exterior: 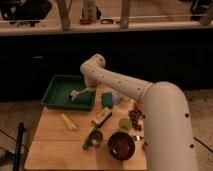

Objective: Wipe tray with brush

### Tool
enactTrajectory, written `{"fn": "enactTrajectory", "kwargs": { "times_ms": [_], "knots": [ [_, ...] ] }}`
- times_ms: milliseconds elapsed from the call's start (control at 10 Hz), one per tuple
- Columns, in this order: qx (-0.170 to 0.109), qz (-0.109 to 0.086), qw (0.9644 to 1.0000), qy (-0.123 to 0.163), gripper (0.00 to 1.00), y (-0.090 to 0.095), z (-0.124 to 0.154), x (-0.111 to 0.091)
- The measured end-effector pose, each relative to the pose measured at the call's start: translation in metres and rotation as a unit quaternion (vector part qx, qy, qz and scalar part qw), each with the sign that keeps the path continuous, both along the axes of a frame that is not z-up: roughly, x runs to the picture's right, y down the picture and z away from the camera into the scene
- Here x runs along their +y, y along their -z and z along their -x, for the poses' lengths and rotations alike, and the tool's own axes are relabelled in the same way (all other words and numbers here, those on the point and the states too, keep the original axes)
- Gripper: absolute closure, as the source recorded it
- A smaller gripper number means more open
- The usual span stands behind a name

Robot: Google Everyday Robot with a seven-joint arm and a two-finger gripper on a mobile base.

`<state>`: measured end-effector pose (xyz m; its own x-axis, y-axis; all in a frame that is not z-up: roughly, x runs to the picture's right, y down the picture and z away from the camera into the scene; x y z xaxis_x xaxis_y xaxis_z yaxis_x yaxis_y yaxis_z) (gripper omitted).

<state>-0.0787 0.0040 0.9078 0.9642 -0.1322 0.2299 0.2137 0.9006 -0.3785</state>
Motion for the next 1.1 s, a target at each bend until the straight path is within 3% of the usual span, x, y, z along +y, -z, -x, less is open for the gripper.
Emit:
{"fn": "enactTrajectory", "kwargs": {
  "times_ms": [200, 500, 800, 1100],
  "knots": [
    [0.021, -0.008, 0.9994, -0.025, 1.00, -0.004, -0.022, -0.003],
    [0.037, -0.023, 0.9981, -0.044, 1.00, -0.010, -0.033, -0.021],
    [0.033, -0.016, 0.9990, -0.025, 1.00, -0.033, -0.010, -0.040],
    [0.001, -0.003, 0.9999, 0.012, 1.00, -0.039, 0.035, -0.033]
  ]
}}
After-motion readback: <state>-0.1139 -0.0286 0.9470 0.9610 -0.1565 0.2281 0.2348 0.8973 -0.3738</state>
